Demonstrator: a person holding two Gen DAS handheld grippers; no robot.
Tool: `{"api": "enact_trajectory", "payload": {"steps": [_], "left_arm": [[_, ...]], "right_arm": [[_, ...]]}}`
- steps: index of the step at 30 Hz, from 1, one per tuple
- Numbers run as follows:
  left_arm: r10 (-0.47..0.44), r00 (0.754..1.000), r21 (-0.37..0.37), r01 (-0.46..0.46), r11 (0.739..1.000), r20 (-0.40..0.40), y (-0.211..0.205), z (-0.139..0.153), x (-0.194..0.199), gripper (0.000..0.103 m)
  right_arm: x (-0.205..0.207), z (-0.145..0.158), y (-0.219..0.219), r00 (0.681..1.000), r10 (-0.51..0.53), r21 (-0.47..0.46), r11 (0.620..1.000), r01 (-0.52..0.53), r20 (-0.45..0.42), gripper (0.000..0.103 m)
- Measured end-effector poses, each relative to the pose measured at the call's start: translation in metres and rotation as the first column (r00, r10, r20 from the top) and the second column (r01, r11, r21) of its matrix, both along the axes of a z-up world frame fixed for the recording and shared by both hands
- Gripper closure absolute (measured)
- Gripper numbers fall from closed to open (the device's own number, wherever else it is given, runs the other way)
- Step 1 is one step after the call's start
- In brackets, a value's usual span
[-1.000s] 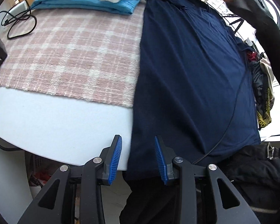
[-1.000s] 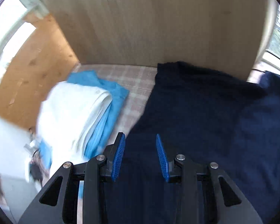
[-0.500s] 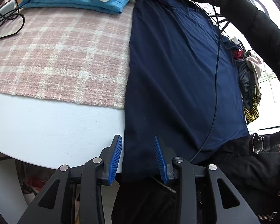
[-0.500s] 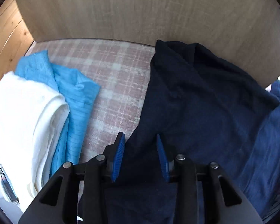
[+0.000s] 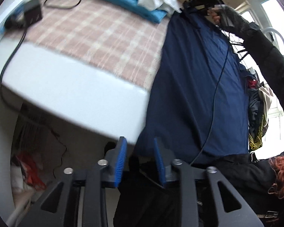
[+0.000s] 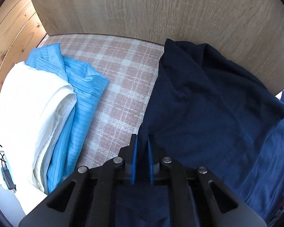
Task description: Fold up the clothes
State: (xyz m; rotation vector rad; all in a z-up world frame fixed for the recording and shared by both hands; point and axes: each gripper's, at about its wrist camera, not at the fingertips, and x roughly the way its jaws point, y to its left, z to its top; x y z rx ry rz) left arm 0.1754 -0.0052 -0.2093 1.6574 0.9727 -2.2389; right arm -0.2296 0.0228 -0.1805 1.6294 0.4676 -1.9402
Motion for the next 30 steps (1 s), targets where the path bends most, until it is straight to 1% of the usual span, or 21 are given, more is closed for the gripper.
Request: {"api": "enact_trajectory", "payload": {"steps": [2, 4, 6, 10, 12, 16, 18, 19, 22, 24, 26, 29, 30], "left_arm": [[0.023, 0.999, 0.007, -0.024, 1.000, 0.032, 0.007, -0.006, 0.003, 0.072], [0.052, 0.998, 0.044, -0.053, 0.998, 0.030, 0.007, -0.012, 0.005, 0.072], [0.076, 0.997, 0.053, -0.078, 0.996, 0.033, 0.005, -0.018, 0.004, 0.070], [0.104, 0.994, 0.092, -0.106, 0.990, 0.018, 0.005, -0.026, -0.003, 0.070], [0.110, 0.994, 0.113, -0.109, 0.988, 0.000, 0.008, -0.028, -0.007, 0.074], [0.134, 0.991, 0.095, -0.133, 0.987, -0.003, 0.009, -0.029, -0.003, 0.082], [0.141, 0.990, 0.088, -0.139, 0.986, -0.027, 0.010, -0.025, 0.001, 0.098], [0.141, 0.989, 0.080, -0.138, 0.987, -0.042, 0.011, -0.021, 0.003, 0.101], [0.118, 0.989, 0.050, -0.114, 0.992, -0.087, 0.016, -0.003, 0.006, 0.101], [0.071, 0.992, -0.006, -0.072, 0.997, -0.104, 0.028, 0.011, 0.004, 0.101], [0.017, 0.995, -0.069, -0.024, 0.997, -0.103, 0.041, 0.021, -0.002, 0.101], [0.007, 0.994, -0.056, -0.013, 0.998, -0.107, 0.044, 0.024, -0.008, 0.101], [-0.011, 0.994, -0.065, 0.004, 0.998, -0.108, 0.047, 0.027, -0.007, 0.101]], "right_arm": [[0.003, 0.002, -0.002, 1.000, 0.010, 0.009, 1.000, -0.010, -0.013, 0.093], [0.007, 0.003, -0.005, 1.000, 0.017, 0.017, 1.000, -0.017, -0.025, 0.093], [0.010, 0.004, -0.007, 0.999, 0.021, 0.020, 1.000, -0.021, -0.035, 0.093], [0.016, 0.007, -0.008, 0.998, 0.031, 0.021, 0.999, -0.030, -0.052, 0.093], [0.017, 0.009, -0.008, 0.998, 0.032, 0.017, 0.999, -0.031, -0.054, 0.093], [0.018, 0.012, -0.007, 0.999, 0.024, 0.001, 1.000, -0.024, -0.039, 0.093], [0.018, 0.013, -0.006, 0.999, 0.018, -0.008, 1.000, -0.018, -0.028, 0.093], [0.018, 0.014, -0.005, 1.000, 0.014, -0.015, 1.000, -0.014, -0.021, 0.093], [0.013, 0.017, 0.001, 1.000, -0.005, -0.063, 0.998, 0.007, 0.026, 0.097], [0.010, 0.021, 0.007, 0.998, -0.018, -0.096, 0.995, 0.023, 0.052, 0.098], [0.012, 0.026, 0.012, 0.998, -0.021, -0.115, 0.993, 0.027, 0.056, 0.099], [0.014, 0.032, 0.020, 0.998, -0.023, -0.144, 0.989, 0.032, 0.062, 0.099], [0.012, 0.032, 0.027, 0.998, -0.021, -0.155, 0.987, 0.030, 0.061, 0.099]]}}
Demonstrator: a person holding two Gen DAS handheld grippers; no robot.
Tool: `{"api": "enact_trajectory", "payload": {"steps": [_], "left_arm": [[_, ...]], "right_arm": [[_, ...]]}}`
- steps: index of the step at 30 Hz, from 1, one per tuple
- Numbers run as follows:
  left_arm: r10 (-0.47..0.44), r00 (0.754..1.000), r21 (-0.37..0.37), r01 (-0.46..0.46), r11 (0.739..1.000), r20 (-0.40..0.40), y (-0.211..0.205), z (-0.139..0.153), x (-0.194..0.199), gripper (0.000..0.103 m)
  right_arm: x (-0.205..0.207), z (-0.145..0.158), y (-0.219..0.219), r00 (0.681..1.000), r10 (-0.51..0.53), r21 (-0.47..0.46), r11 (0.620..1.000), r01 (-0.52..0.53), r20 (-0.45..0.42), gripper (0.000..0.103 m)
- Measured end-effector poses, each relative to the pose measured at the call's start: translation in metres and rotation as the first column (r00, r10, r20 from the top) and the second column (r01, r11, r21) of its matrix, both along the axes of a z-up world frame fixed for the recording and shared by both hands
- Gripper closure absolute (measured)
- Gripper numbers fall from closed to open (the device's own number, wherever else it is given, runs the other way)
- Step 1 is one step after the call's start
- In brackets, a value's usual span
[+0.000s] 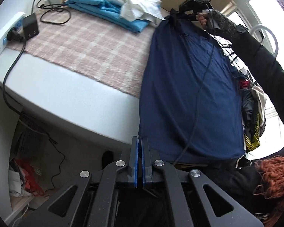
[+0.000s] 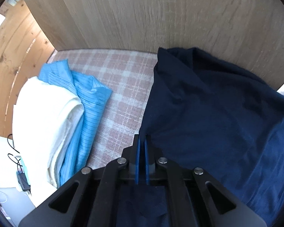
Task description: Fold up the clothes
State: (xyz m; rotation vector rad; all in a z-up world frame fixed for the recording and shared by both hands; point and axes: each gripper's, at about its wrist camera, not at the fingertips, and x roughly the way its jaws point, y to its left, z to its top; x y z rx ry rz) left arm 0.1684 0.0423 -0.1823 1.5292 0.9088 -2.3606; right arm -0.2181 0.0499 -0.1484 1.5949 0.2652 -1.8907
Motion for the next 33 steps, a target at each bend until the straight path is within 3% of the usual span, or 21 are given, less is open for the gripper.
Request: {"api": "enact_trajectory", "payload": {"steps": [5, 11, 21, 29, 33], "left_arm": [[-0.107, 0.994, -0.041, 0.106, 0.994, -0.029, 0.027, 0.021, -0.009, 0.101], [-0.242, 0.969, -0.055, 0.239, 0.969, -0.050, 0.078, 0.040, -0.018, 0.101], [-0.428, 0.904, 0.012, 0.428, 0.904, -0.002, 0.161, -0.015, -0.056, 0.101], [-0.461, 0.887, 0.050, 0.461, 0.886, -0.019, 0.175, -0.021, -0.060, 0.101], [-0.430, 0.902, 0.026, 0.431, 0.902, -0.038, 0.165, -0.008, -0.052, 0.101]], "right_arm": [[-0.011, 0.024, 0.027, 1.000, -0.007, -0.053, 0.999, 0.008, 0.015, 0.099], [-0.049, 0.049, 0.074, 0.999, -0.046, -0.084, 0.995, 0.046, -0.006, 0.099], [-0.066, 0.005, 0.141, 0.990, -0.139, -0.010, 0.990, 0.139, -0.027, 0.099], [-0.067, -0.003, 0.141, 0.987, -0.155, 0.010, 0.988, 0.155, -0.047, 0.099], [-0.062, 0.020, 0.137, 0.986, -0.148, -0.044, 0.988, 0.145, -0.075, 0.099]]}}
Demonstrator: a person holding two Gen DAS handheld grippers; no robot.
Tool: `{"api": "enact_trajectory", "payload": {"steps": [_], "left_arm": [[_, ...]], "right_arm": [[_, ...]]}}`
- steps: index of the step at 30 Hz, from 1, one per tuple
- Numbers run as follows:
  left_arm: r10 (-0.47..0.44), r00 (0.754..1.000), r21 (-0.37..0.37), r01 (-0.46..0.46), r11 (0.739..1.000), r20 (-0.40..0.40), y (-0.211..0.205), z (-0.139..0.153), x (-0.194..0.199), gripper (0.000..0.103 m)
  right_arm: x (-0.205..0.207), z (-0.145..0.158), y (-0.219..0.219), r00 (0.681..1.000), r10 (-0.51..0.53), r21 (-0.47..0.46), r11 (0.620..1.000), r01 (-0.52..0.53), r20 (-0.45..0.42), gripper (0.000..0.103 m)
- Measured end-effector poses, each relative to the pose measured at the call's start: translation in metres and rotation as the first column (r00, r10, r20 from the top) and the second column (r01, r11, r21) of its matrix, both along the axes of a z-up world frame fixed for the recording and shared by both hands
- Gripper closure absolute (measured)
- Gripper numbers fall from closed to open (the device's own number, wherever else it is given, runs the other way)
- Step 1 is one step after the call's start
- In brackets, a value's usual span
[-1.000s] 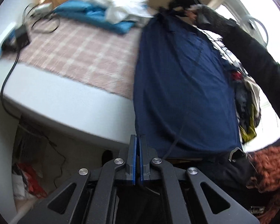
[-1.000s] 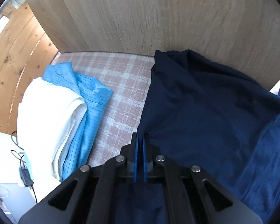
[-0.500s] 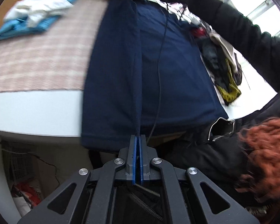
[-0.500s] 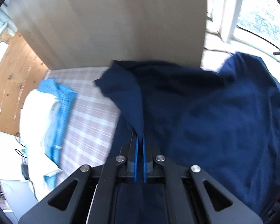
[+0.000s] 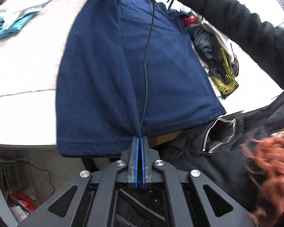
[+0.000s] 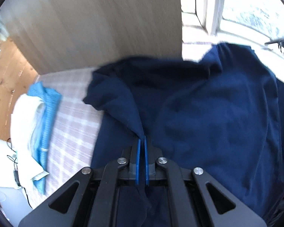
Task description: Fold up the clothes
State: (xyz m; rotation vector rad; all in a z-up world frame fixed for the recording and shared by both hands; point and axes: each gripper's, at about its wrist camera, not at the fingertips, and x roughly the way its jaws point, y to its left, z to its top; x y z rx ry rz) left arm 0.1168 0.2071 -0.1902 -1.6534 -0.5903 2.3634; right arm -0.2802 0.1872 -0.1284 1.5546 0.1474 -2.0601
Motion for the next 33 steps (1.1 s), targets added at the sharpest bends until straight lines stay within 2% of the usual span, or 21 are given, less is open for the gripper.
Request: {"api": "enact_trajectory", "payload": {"steps": [5, 12, 14, 15, 18, 23, 25, 28, 29, 31, 33], "left_arm": [[0.050, 0.999, 0.020, -0.050, 0.999, -0.008, -0.014, 0.003, 0.009, 0.101], [-0.008, 0.996, 0.044, 0.004, 0.999, 0.093, 0.005, -0.032, -0.007, 0.099], [-0.008, 0.995, 0.055, 0.003, 0.998, 0.103, 0.003, -0.029, -0.002, 0.093], [-0.010, 0.996, 0.062, 0.004, 0.998, 0.093, 0.000, -0.027, 0.002, 0.089], [-0.013, 0.997, 0.069, 0.008, 0.998, 0.074, -0.011, -0.011, 0.022, 0.083], [0.070, 0.993, -0.014, -0.069, 0.997, 0.091, -0.038, -0.005, 0.047, 0.080], [0.132, 0.986, -0.020, -0.131, 0.991, 0.104, -0.057, -0.013, 0.046, 0.080], [0.180, 0.978, 0.026, -0.183, 0.983, 0.102, -0.078, -0.020, 0.038, 0.080], [0.175, 0.981, 0.039, -0.179, 0.983, 0.089, -0.080, -0.021, 0.034, 0.077], [0.151, 0.985, 0.024, -0.153, 0.988, 0.087, -0.076, -0.027, 0.023, 0.074], [0.126, 0.988, 0.000, -0.127, 0.992, 0.089, -0.072, -0.034, 0.012, 0.074]], "right_arm": [[-0.002, 0.013, -0.009, 0.999, 0.012, 0.022, 1.000, -0.011, -0.043, 0.099], [-0.003, -0.030, -0.007, 1.000, 0.023, 0.109, 0.994, -0.023, 0.003, 0.098], [-0.005, -0.035, -0.005, 0.999, 0.013, 0.120, 0.993, -0.017, 0.034, 0.097], [-0.006, -0.037, -0.003, 0.999, 0.005, 0.122, 0.993, -0.011, 0.048, 0.093], [-0.008, -0.027, 0.011, 0.996, -0.029, 0.065, 0.998, 0.023, 0.089, 0.082], [0.014, 0.005, 0.047, 0.995, -0.023, -0.056, 0.998, 0.029, 0.102, 0.078], [0.035, 0.019, 0.067, 0.993, 0.005, -0.118, 0.993, 0.009, 0.119, 0.076], [0.071, 0.038, 0.098, 0.987, 0.068, -0.185, 0.982, -0.040, 0.146, 0.076], [0.082, 0.046, 0.112, 0.984, 0.086, -0.203, 0.978, -0.054, 0.153, 0.076], [0.111, 0.058, 0.141, 0.980, 0.100, -0.252, 0.966, -0.055, 0.170, 0.076], [0.141, 0.071, 0.164, 0.964, 0.159, -0.320, 0.944, -0.085, 0.213, 0.075]]}}
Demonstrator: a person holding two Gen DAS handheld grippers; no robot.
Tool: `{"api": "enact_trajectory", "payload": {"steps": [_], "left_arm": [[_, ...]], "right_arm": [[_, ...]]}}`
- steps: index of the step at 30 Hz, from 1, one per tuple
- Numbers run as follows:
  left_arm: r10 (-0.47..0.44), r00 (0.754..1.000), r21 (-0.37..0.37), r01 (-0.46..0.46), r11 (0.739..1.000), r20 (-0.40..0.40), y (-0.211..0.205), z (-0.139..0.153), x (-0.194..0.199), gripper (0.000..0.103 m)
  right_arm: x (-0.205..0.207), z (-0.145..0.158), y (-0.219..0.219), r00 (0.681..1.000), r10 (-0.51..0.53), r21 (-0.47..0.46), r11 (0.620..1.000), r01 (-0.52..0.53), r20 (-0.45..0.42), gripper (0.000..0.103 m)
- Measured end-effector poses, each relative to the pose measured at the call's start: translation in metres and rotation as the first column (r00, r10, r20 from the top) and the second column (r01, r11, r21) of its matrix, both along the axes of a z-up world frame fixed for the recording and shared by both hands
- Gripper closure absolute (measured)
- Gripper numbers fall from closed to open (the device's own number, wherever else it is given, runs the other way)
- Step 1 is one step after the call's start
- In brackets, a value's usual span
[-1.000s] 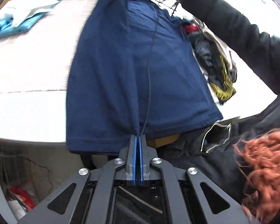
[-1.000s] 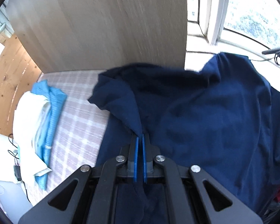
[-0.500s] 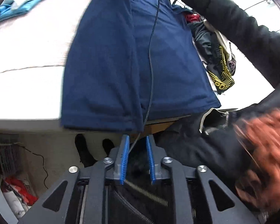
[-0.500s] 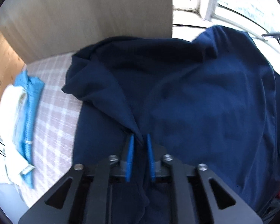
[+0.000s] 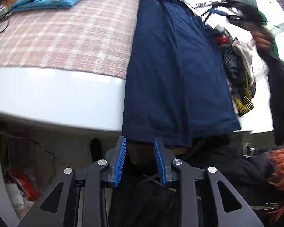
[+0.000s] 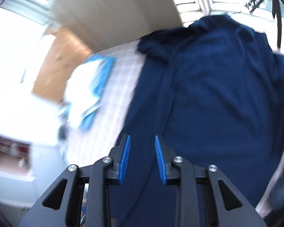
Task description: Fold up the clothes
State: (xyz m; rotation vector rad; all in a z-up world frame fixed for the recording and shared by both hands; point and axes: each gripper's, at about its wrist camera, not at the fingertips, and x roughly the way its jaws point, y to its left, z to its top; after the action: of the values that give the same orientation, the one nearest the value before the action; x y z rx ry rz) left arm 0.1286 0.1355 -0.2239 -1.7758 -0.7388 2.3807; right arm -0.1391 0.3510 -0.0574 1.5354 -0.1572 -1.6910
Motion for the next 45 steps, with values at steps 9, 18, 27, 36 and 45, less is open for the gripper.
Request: {"api": "enact_trajectory", "payload": {"steps": [9, 18, 27, 36, 45], "left_arm": [[-0.038, 0.999, -0.030, 0.038, 0.999, -0.005, 0.012, -0.008, -0.020, 0.074], [-0.013, 1.000, -0.061, 0.013, 0.998, 0.012, 0.009, -0.016, -0.015, 0.074], [-0.008, 1.000, -0.123, 0.011, 0.992, 0.027, 0.011, -0.019, -0.028, 0.074], [-0.078, 0.997, -0.187, 0.080, 0.979, 0.021, 0.022, -0.019, -0.032, 0.100], [-0.092, 0.996, -0.189, 0.094, 0.977, 0.023, 0.029, -0.012, -0.025, 0.099]], "right_arm": [[0.124, -0.057, -0.005, 0.988, 0.153, 0.112, 0.982, -0.150, -0.021, 0.053], [0.186, -0.128, -0.053, 0.960, 0.280, 0.220, 0.937, -0.272, -0.002, 0.053], [0.216, -0.120, -0.063, 0.935, 0.345, 0.294, 0.905, -0.309, -0.080, 0.067], [0.222, -0.126, -0.062, 0.921, 0.376, 0.288, 0.897, -0.336, -0.097, 0.097], [0.215, -0.127, -0.048, 0.908, 0.414, 0.270, 0.883, -0.385, -0.058, 0.100]]}}
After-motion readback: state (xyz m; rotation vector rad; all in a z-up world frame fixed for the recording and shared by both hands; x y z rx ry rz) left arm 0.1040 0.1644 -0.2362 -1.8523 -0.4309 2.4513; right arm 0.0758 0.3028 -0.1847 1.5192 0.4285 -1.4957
